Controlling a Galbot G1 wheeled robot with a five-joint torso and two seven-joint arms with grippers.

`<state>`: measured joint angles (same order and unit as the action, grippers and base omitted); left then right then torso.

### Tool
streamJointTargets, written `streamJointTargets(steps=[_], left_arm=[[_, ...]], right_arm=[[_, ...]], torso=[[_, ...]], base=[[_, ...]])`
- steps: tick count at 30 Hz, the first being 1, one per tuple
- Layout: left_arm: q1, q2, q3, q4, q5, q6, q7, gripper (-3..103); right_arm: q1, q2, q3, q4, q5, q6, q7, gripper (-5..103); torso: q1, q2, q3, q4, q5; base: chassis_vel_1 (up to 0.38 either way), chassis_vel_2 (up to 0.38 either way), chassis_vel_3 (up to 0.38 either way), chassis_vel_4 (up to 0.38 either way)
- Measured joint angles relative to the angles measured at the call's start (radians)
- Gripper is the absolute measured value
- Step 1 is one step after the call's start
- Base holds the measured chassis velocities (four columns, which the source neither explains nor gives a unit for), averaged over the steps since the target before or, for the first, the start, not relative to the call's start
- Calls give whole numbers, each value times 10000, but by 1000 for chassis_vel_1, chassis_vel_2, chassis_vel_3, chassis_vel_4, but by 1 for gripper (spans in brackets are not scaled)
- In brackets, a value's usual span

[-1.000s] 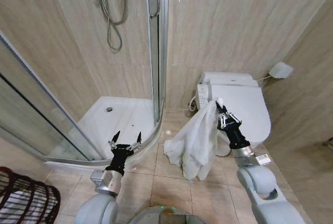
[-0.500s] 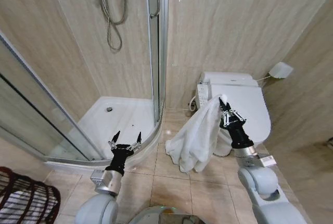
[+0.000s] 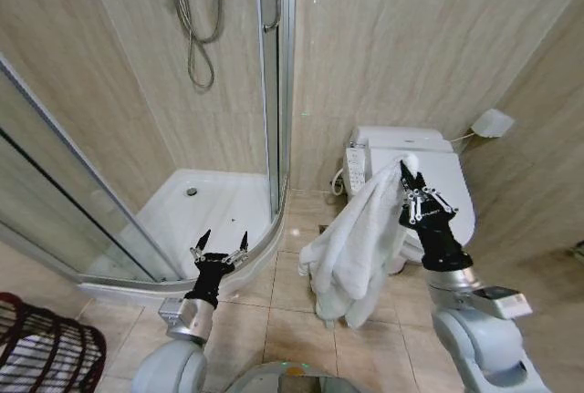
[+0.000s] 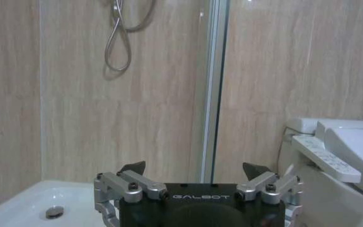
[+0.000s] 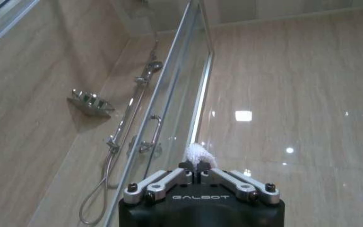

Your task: Discard the used towel into the hamper.

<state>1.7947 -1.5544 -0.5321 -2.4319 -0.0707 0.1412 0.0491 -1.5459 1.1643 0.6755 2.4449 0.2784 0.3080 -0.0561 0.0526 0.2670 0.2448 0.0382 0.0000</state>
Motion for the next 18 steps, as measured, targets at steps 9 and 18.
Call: streamJointTargets(steps=[9,18], left_arm=[[0,0,0,0,0,0,0,100],[0,0,0,0,0,0,0,100]], right_arm=[[-555,178,255,341,-27,305,8,2],[-700,336,229,423,-239,519,-40,2]], torso=[[0,0,0,1,-2],[4,3,3,0,1]], base=[[-40,38,44,-46],[-28,20,40,-12]])
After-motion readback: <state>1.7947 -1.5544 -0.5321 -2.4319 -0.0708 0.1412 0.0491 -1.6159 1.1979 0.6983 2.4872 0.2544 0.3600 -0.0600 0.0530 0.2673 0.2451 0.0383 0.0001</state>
